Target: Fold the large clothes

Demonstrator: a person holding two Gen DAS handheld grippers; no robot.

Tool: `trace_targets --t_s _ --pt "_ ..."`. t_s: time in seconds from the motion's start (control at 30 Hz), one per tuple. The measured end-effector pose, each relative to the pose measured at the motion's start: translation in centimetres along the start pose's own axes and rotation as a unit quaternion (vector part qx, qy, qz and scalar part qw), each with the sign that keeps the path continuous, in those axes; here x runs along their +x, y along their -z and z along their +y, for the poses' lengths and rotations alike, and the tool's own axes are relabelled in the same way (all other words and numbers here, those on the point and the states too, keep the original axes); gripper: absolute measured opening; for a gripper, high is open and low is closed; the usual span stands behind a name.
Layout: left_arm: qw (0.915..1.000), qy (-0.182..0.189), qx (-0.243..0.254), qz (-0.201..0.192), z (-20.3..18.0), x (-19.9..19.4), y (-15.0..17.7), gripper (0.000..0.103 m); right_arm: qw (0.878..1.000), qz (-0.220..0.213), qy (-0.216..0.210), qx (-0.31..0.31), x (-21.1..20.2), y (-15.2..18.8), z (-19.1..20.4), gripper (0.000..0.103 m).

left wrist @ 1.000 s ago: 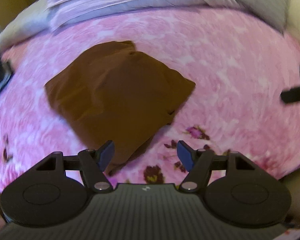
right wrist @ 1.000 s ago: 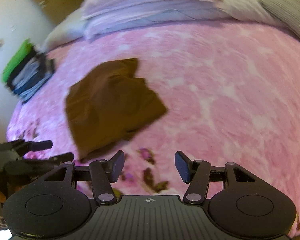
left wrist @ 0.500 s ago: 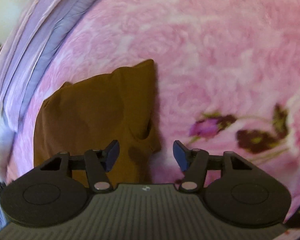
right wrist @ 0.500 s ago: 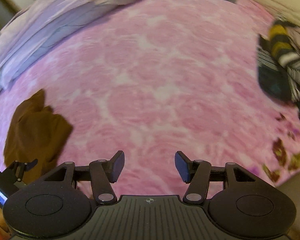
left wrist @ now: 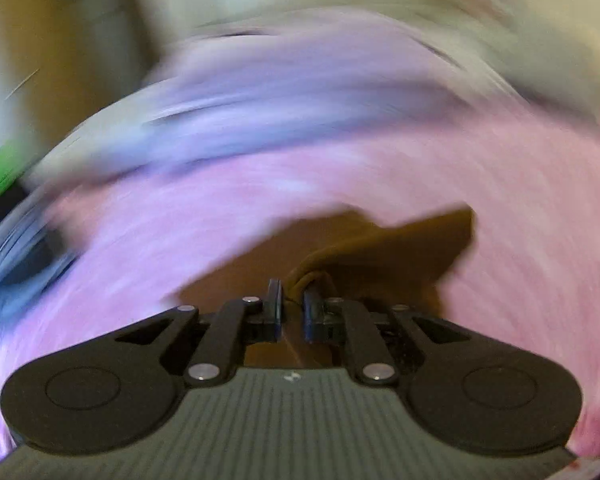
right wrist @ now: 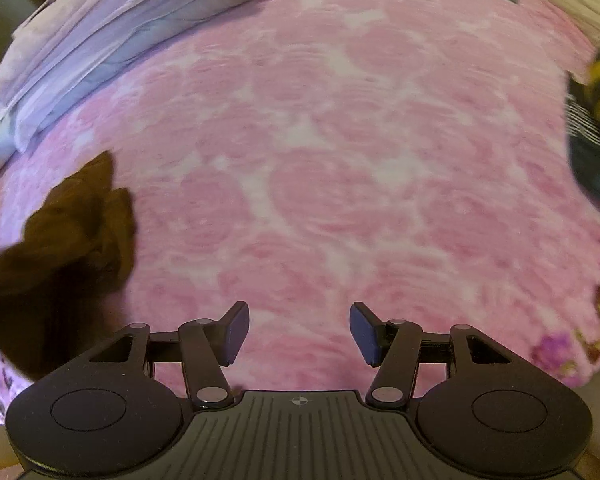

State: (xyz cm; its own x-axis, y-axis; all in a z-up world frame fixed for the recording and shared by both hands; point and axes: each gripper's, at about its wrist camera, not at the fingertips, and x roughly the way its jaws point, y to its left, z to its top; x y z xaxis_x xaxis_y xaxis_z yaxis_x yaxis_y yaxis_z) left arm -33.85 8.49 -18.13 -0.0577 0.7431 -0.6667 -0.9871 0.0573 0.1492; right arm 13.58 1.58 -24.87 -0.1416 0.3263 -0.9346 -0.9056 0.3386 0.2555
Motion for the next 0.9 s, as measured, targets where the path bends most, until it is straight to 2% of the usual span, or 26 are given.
trace_targets --t_s 0.07,0.1,0.13,0.17,0.23,0.27,0.33,0.37,0.4,0.47,0.57,0.67,0.77,0.83,0.87,0.9 --pt "0.9926 -0.056 -0.105 0.020 8.8 -1.2 0.7 0.008 1.000 0.006 -0.010 -0.016 1.0 -0.1 2.7 0.053" --pt "0.9855 -0.099 -0.135 0.030 11.9 -1.4 1.5 0.000 1.000 0.009 -0.014 -0.024 1.7 -0.3 3.8 0.053" --pt "0.9765 -0.147 -0.152 0.043 14.8 -1.4 2.5 0.000 0.999 0.012 -0.019 -0.032 2.2 -0.2 5.2 0.053" --pt "0.9692 -0.170 -0.166 0.063 17.6 -1.1 3.8 0.000 0.999 0.017 -0.023 -0.041 2.7 -0.2 6.6 0.053" --pt "0.9493 -0.208 -0.208 0.112 22.3 -0.5 6.5 0.004 0.997 0.026 -0.031 -0.064 3.9 0.3 9.9 0.053" --pt "0.9472 -0.206 -0.216 0.118 23.3 -0.4 7.4 0.004 0.996 0.031 -0.033 -0.075 4.3 0.6 11.1 0.053" --pt "0.9543 -0.175 -0.202 0.133 23.8 0.0 8.7 0.009 0.993 0.036 -0.031 -0.104 5.2 1.3 14.2 0.053" --pt "0.9632 -0.150 -0.175 0.138 22.9 0.5 9.0 0.014 0.992 0.037 -0.026 -0.115 5.6 1.7 15.6 0.053" --pt "0.9703 -0.126 -0.149 0.142 21.9 1.1 9.0 0.024 0.992 0.038 -0.021 -0.122 6.1 2.2 16.5 0.053" --pt "0.9835 -0.062 -0.087 0.146 18.9 2.6 9.4 0.027 0.992 0.034 -0.012 -0.117 6.6 3.1 17.9 0.053" --pt "0.9892 0.013 0.000 0.146 14.0 4.1 10.7 0.034 0.995 0.026 -0.001 -0.099 6.8 4.3 19.4 0.053" --pt "0.9836 0.061 0.118 0.122 9.0 6.1 11.2 0.036 0.997 0.018 0.009 -0.079 6.9 5.1 20.1 0.053" --pt "0.9690 0.097 0.203 0.103 5.2 8.6 11.8 0.038 0.998 0.021 0.025 -0.060 7.0 6.3 20.3 0.053" --pt "0.9573 0.100 0.248 0.110 3.6 10.8 12.7 0.036 0.998 0.030 0.035 -0.050 7.3 7.4 20.0 0.053" --pt "0.9539 0.098 0.262 0.110 3.4 11.7 13.0 0.032 0.998 0.036 0.041 -0.045 7.4 7.8 19.7 0.053" --pt "0.9530 0.095 0.267 0.106 3.2 12.2 13.0 0.009 0.997 0.042 0.047 -0.041 7.6 8.2 19.4 0.053"
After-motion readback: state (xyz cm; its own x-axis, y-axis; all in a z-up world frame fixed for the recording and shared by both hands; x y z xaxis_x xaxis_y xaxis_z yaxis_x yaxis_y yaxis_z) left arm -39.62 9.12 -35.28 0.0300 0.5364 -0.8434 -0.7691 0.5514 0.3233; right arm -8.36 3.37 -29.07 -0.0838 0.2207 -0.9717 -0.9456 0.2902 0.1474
